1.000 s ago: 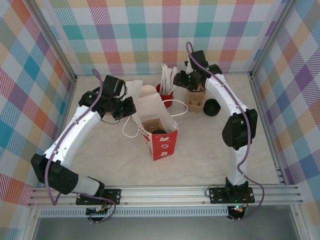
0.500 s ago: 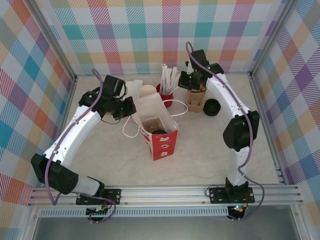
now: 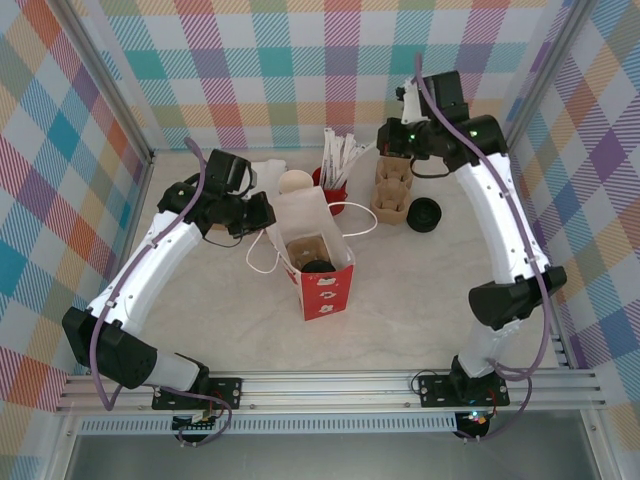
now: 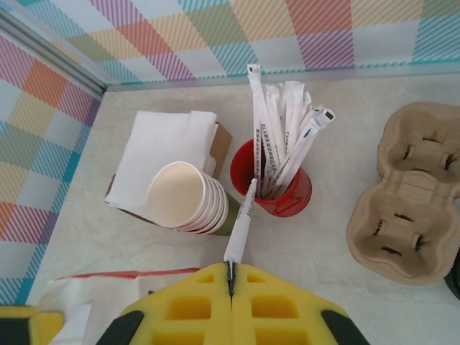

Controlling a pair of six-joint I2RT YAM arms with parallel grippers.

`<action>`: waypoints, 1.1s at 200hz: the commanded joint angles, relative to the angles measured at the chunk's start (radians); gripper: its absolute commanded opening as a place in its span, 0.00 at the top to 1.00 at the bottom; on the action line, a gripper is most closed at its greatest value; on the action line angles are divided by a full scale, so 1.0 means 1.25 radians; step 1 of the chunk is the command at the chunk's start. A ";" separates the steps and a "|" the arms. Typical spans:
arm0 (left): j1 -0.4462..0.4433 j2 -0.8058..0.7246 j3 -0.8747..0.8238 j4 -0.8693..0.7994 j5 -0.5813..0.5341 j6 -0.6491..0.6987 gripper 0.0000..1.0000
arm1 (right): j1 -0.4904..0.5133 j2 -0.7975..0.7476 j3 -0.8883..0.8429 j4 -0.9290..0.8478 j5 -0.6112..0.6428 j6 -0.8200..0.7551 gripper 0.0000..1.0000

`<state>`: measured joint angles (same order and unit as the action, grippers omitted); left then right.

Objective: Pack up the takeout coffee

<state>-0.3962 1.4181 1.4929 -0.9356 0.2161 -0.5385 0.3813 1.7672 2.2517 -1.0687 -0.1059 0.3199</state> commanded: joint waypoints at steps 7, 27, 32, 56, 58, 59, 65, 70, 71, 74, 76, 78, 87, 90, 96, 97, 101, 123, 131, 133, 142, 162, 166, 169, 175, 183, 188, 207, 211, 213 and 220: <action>0.010 0.003 0.002 0.021 0.021 -0.015 0.91 | 0.005 -0.048 0.056 -0.081 -0.007 -0.046 1.00; 0.010 0.006 0.003 0.023 0.023 -0.016 0.91 | 0.004 -0.082 0.071 -0.094 -0.022 -0.050 1.00; 0.010 0.007 0.004 0.023 0.023 -0.018 0.91 | 0.004 -0.091 0.074 -0.097 -0.027 -0.049 1.00; 0.010 0.008 0.007 0.024 0.023 -0.020 0.90 | 0.004 -0.136 0.086 -0.117 -0.056 -0.044 1.00; 0.011 0.008 0.008 0.024 0.023 -0.019 0.90 | 0.004 -0.139 0.086 -0.120 -0.058 -0.043 1.00; 0.010 0.008 0.007 0.025 0.023 -0.020 0.90 | 0.004 -0.142 0.085 -0.119 -0.060 -0.043 1.00; 0.010 0.009 0.009 0.026 0.023 -0.021 0.90 | 0.005 -0.155 0.084 -0.123 -0.067 -0.042 1.00; 0.010 0.009 0.009 0.027 0.023 -0.021 0.90 | 0.004 -0.166 0.082 -0.124 -0.075 -0.039 1.00; 0.010 0.009 0.009 0.028 0.023 -0.021 0.90 | 0.004 -0.167 0.081 -0.123 -0.077 -0.039 1.00; 0.010 0.010 0.009 0.028 0.023 -0.023 0.90 | 0.004 -0.173 0.081 -0.124 -0.083 -0.038 1.00; 0.011 0.011 0.010 0.029 0.023 -0.023 0.90 | 0.005 -0.177 0.080 -0.123 -0.088 -0.038 1.00; 0.010 0.010 0.010 0.029 0.024 -0.023 0.89 | 0.004 -0.182 0.079 -0.124 -0.093 -0.037 1.00; 0.010 0.012 0.010 0.032 0.024 -0.024 0.89 | 0.004 -0.198 0.072 -0.121 -0.120 -0.034 1.00; 0.010 0.012 0.010 0.032 0.025 -0.025 0.89 | 0.004 -0.202 0.070 -0.120 -0.130 -0.032 1.00; 0.010 0.013 0.010 0.033 0.025 -0.026 0.90 | 0.005 -0.210 0.066 -0.119 -0.149 -0.025 0.99; 0.010 0.013 0.010 0.032 0.026 -0.027 0.89 | 0.005 -0.211 0.065 -0.119 -0.154 -0.024 0.99; 0.010 0.013 0.009 0.034 0.027 -0.027 0.90 | 0.004 -0.215 0.062 -0.119 -0.168 -0.020 0.99; 0.010 0.012 0.005 0.039 0.028 -0.032 0.90 | 0.005 -0.230 0.043 -0.117 -0.233 0.012 1.00; 0.010 0.011 0.002 0.040 0.028 -0.033 0.90 | 0.007 -0.235 0.030 -0.112 -0.248 0.020 1.00; 0.010 0.011 0.001 0.040 0.028 -0.033 0.90 | 0.007 -0.236 0.025 -0.110 -0.250 0.021 1.00; 0.010 0.010 0.000 0.043 0.028 -0.035 0.90 | 0.011 -0.239 0.010 -0.104 -0.257 0.028 1.00; 0.010 0.008 -0.002 0.044 0.029 -0.039 0.90 | 0.023 -0.235 -0.011 -0.099 -0.259 0.034 1.00; 0.010 0.008 -0.003 0.044 0.029 -0.039 0.90 | 0.028 -0.232 -0.013 -0.099 -0.258 0.034 1.00; 0.011 0.008 -0.004 0.044 0.029 -0.039 0.90 | 0.030 -0.230 -0.014 -0.100 -0.257 0.034 1.00; 0.010 0.008 -0.004 0.043 0.029 -0.039 0.90 | 0.037 -0.227 -0.017 -0.099 -0.255 0.033 1.00; 0.010 0.008 -0.005 0.043 0.028 -0.039 0.90 | 0.045 -0.220 -0.019 -0.099 -0.247 0.032 1.00; 0.010 0.006 -0.005 0.043 0.028 -0.040 0.90 | 0.054 -0.216 -0.021 -0.100 -0.242 0.030 1.00; 0.010 0.006 -0.005 0.043 0.028 -0.041 0.90 | 0.078 -0.200 -0.029 -0.100 -0.225 0.026 1.00; 0.011 0.005 -0.005 0.043 0.028 -0.041 0.90 | 0.083 -0.197 -0.031 -0.100 -0.223 0.025 1.00; 0.011 0.005 -0.006 0.043 0.028 -0.041 0.90 | 0.086 -0.196 -0.033 -0.100 -0.221 0.025 1.00; 0.010 0.005 -0.006 0.043 0.027 -0.041 0.90 | 0.096 -0.190 -0.037 -0.098 -0.217 0.024 0.99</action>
<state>-0.3958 1.4315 1.4929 -0.9058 0.2276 -0.5800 0.4648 1.5127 2.2219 -1.1980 -0.3851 0.3477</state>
